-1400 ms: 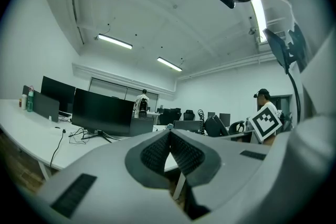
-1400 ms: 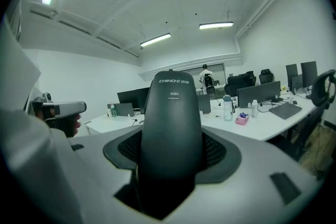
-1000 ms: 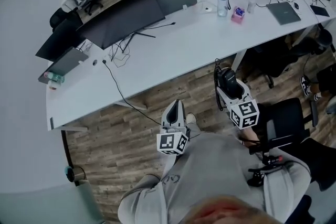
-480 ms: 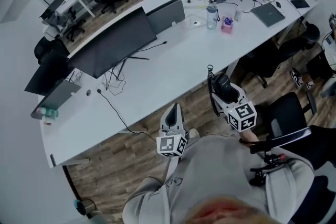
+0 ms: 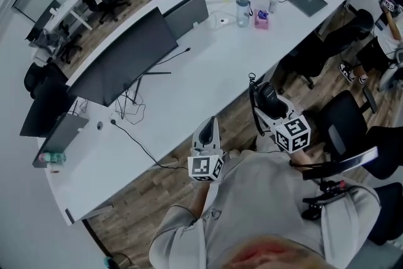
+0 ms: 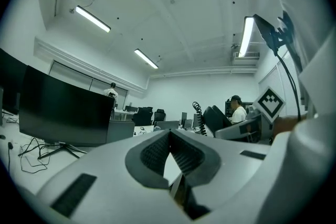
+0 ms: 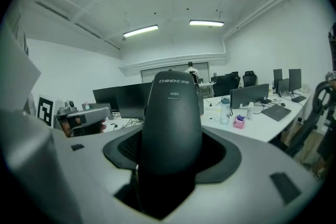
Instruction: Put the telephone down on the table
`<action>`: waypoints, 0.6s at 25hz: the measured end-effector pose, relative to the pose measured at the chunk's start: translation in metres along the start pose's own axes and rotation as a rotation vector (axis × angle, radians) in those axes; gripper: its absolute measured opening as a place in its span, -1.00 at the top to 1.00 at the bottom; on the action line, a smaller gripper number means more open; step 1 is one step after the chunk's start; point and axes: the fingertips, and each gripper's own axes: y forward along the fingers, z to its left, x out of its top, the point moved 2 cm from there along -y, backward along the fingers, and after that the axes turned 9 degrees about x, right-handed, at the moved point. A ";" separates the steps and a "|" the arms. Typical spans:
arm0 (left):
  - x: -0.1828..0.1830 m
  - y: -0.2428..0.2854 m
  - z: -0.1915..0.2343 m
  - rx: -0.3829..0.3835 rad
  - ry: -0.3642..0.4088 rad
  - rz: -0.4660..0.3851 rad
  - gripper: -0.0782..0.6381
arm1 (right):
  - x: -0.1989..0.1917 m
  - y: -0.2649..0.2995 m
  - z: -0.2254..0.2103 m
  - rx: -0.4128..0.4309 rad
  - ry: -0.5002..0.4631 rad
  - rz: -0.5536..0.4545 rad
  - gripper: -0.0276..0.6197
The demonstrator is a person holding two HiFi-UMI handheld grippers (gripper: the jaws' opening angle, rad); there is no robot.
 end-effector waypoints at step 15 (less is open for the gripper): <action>0.005 0.010 0.053 0.156 -0.048 0.014 0.75 | 0.034 0.107 0.000 0.148 -0.025 0.010 0.04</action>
